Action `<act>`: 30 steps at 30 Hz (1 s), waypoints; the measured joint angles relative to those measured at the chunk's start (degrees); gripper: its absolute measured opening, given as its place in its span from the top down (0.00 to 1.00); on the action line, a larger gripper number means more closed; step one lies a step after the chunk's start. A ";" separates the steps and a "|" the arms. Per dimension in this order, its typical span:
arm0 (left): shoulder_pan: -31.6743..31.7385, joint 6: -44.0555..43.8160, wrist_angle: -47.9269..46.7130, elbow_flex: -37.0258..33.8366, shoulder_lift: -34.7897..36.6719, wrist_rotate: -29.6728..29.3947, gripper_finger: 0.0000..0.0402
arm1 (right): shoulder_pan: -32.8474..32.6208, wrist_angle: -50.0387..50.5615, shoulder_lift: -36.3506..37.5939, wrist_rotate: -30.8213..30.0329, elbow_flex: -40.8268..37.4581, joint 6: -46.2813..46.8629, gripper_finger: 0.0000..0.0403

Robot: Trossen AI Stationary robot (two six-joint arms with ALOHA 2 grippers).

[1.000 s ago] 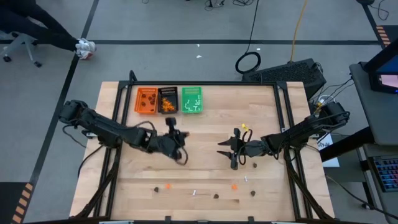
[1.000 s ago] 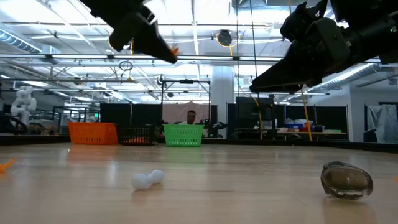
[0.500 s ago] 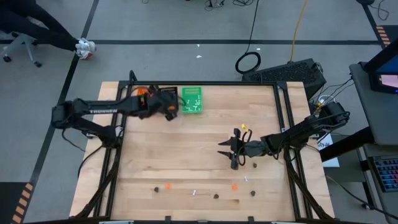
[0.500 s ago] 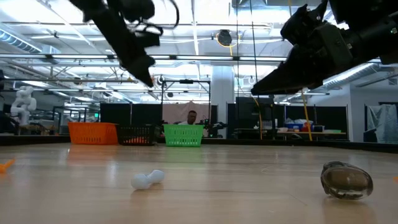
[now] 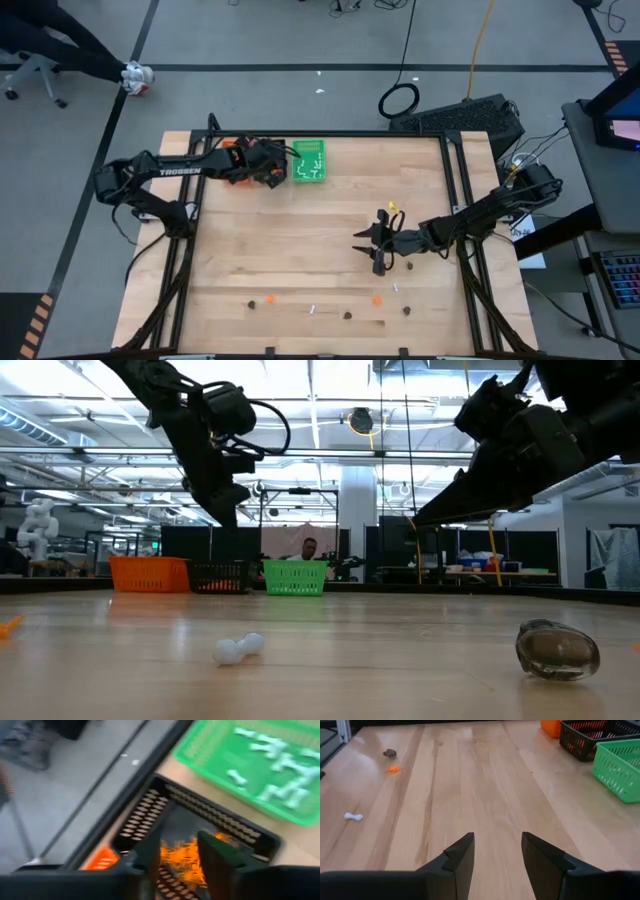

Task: Sort Halloween decoration
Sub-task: Put the orange spider toy into the black bin, then put the black skull toy into the orange bin

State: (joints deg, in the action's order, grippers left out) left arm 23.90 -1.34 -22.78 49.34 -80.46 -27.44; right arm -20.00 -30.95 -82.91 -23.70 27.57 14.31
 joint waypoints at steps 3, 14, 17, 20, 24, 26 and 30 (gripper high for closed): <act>-1.11 -1.93 -0.12 0.00 -0.03 -4.87 0.58 | -0.63 -0.03 0.00 -0.01 0.00 1.55 0.63; -16.06 -19.59 1.23 0.04 4.65 4.48 0.49 | -9.12 18.51 11.94 -0.07 2.19 7.13 0.63; -24.20 -19.74 5.46 0.04 3.95 1.45 0.49 | -11.04 34.68 15.56 -0.11 6.24 12.80 0.63; -31.52 -18.73 9.65 0.04 3.10 -3.34 0.49 | -12.93 49.23 16.77 0.16 10.18 20.26 0.63; -39.37 -17.36 14.82 0.09 2.13 -7.12 0.49 | -15.49 60.73 16.68 4.05 12.50 30.20 0.61; -41.84 -17.40 16.89 0.09 1.64 -8.83 0.49 | -16.72 63.24 16.65 4.99 12.55 33.84 0.59; -44.76 -17.45 18.26 0.09 0.78 -10.64 0.49 | -19.44 67.14 16.44 6.00 12.55 38.78 0.55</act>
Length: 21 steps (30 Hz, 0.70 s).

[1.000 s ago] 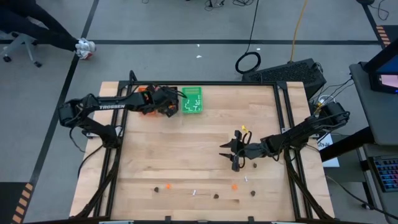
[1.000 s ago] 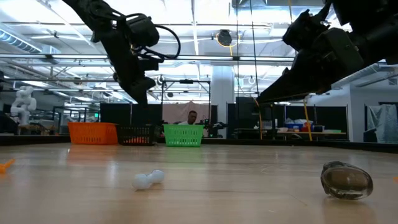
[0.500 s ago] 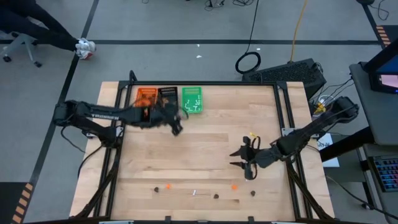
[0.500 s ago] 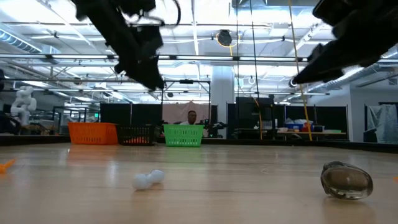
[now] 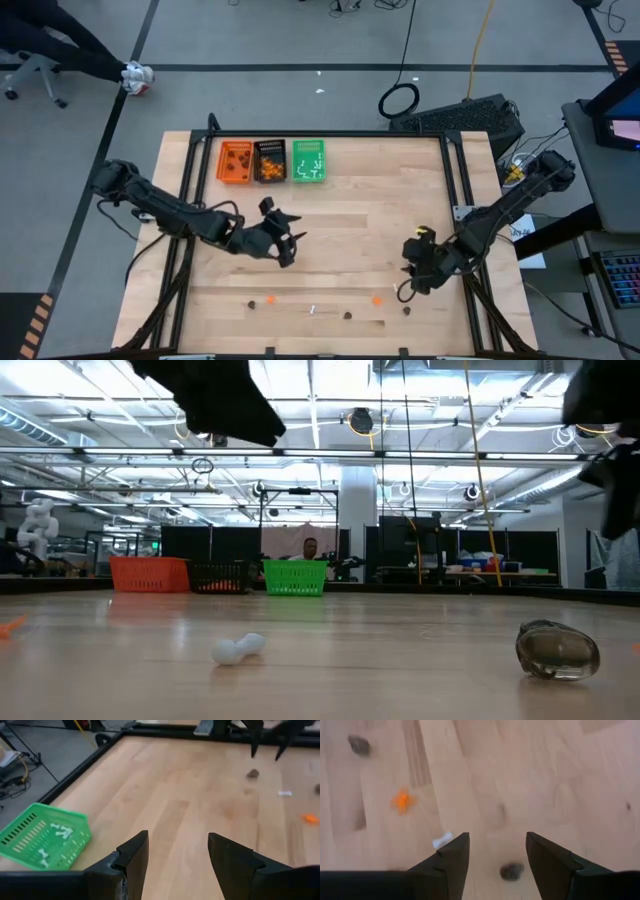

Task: Sort Halloween decoration
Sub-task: Put the black skull toy into the orange bin

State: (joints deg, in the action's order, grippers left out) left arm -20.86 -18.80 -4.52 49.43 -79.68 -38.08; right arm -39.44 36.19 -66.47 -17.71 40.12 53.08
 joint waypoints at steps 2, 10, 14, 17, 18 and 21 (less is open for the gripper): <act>-0.57 -0.26 0.29 -0.02 -0.61 -0.24 0.49 | -1.44 2.13 0.01 0.04 0.00 1.97 0.53; -1.01 0.10 1.41 -0.04 -3.19 -0.80 0.49 | -5.55 6.01 -3.26 -0.01 0.02 17.78 0.53; -0.98 0.10 1.01 -0.04 -3.19 -0.82 0.49 | -7.12 5.44 -8.23 -0.03 0.02 21.34 0.54; -1.01 0.10 1.01 -0.04 -3.19 -0.82 0.49 | -7.73 4.81 -11.87 -0.03 0.02 24.02 0.54; -1.00 0.10 1.01 -0.04 -3.19 -0.82 0.49 | -7.93 4.59 -12.90 -0.03 0.02 24.94 0.54; -0.98 0.12 1.01 -0.04 -3.19 -0.82 0.49 | -8.33 3.92 -15.16 -0.16 0.02 27.28 0.54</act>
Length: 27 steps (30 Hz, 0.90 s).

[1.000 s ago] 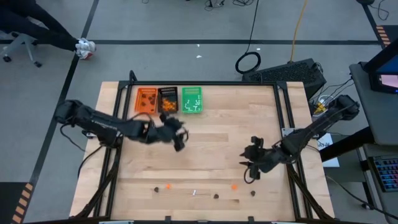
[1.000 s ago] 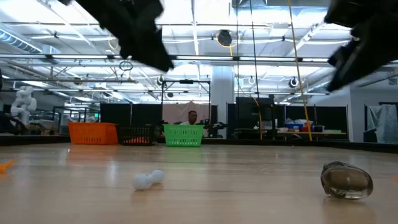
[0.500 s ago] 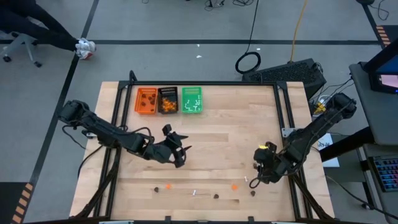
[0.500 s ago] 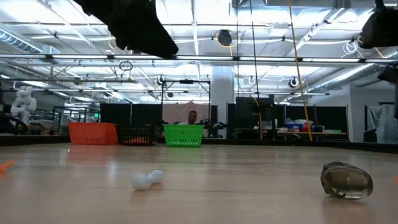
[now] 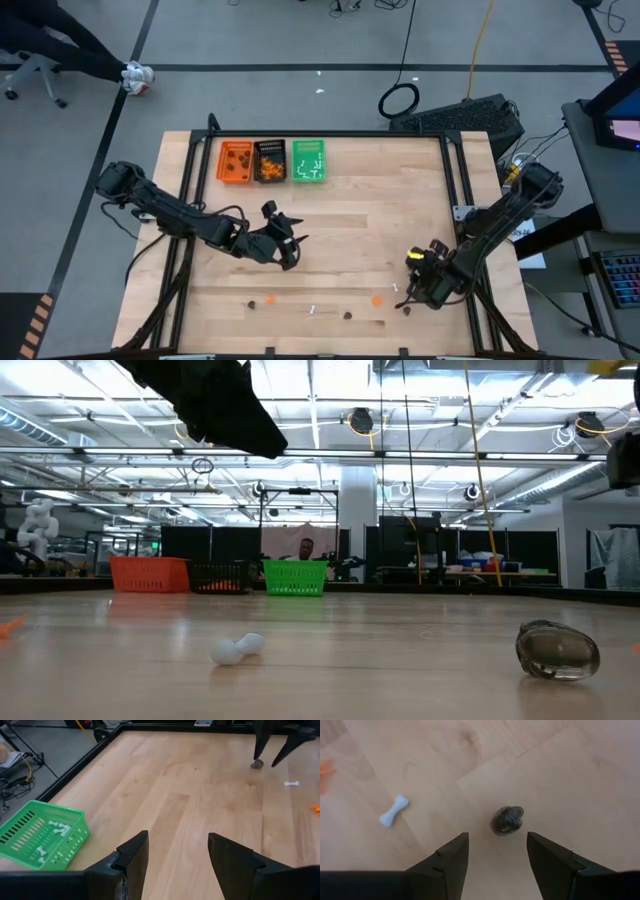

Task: Sort Halloween decoration
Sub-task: Put the black skull toy into the orange bin

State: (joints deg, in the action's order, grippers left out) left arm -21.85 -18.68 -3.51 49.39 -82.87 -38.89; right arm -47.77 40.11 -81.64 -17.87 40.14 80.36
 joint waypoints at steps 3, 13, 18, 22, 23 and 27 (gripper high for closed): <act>0.00 0.00 0.00 0.00 0.00 0.00 0.49 | 0.00 -1.02 -1.91 -0.10 0.00 1.10 0.54; 0.00 0.00 0.00 0.00 0.00 0.00 0.49 | 0.04 -2.05 -4.28 -3.16 0.17 5.83 0.54; 0.01 0.06 -0.02 0.00 0.00 0.00 0.49 | 0.11 -1.76 -3.88 -3.26 0.09 8.00 0.54; 0.01 0.04 -0.02 0.00 0.00 0.00 0.49 | 0.13 -1.58 -3.88 -3.28 0.09 8.97 0.54; 0.01 0.04 -0.02 0.00 0.00 0.00 0.49 | 0.13 -1.51 -3.88 -3.28 0.09 9.05 0.54; 0.00 -0.05 -0.02 0.00 0.00 0.00 0.49 | 0.13 -0.31 -3.86 -3.28 0.09 10.34 0.55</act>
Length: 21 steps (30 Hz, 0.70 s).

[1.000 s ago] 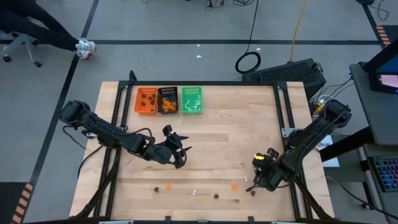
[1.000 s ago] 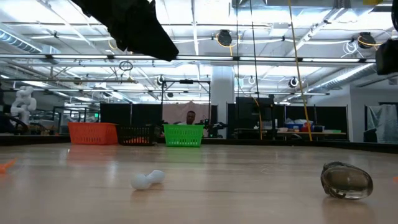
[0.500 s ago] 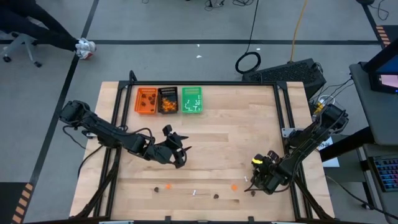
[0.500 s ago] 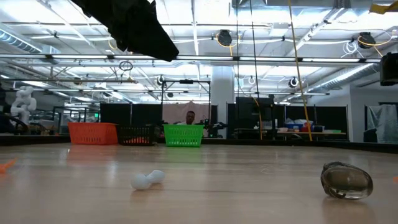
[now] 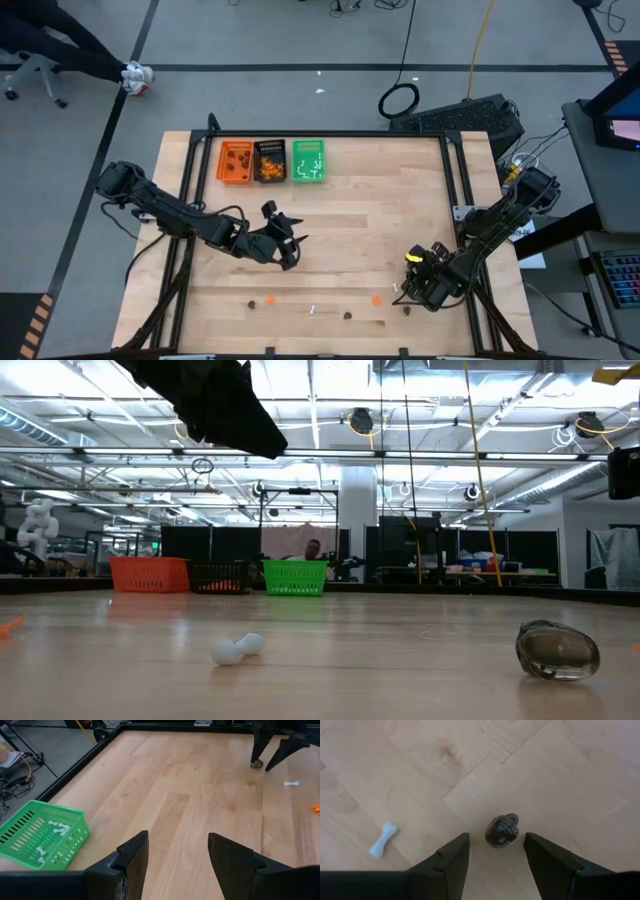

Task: Sort Halloween decoration
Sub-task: Put the black skull toy into the orange bin

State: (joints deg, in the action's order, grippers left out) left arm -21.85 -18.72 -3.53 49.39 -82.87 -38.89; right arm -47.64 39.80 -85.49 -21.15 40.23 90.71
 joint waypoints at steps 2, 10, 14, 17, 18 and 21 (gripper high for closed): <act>0.00 -0.02 0.02 0.00 0.00 0.02 0.49 | 0.00 0.54 0.00 0.00 0.00 0.19 0.57; 0.02 -0.06 0.02 0.00 0.00 0.02 0.49 | 0.00 1.33 0.00 -0.07 -0.05 -0.07 0.70; 0.00 -0.06 0.02 0.00 0.00 0.02 0.49 | 0.00 1.91 -0.02 -1.02 -0.11 -0.10 0.74; 0.00 -0.07 0.02 0.00 0.00 0.02 0.49 | 0.06 3.35 -0.04 -1.38 -0.13 -0.20 0.75; 0.00 -0.07 0.02 0.00 0.00 0.02 0.49 | 0.06 3.98 -0.04 -1.41 -0.14 0.04 0.75; 0.00 -0.08 0.02 0.00 0.00 0.02 0.49 | 0.04 4.54 -0.04 -1.40 -0.15 0.17 0.74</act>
State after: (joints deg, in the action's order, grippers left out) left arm -21.85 -18.80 -3.51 49.39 -82.87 -38.87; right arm -47.59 44.34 -85.54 -22.55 40.07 90.87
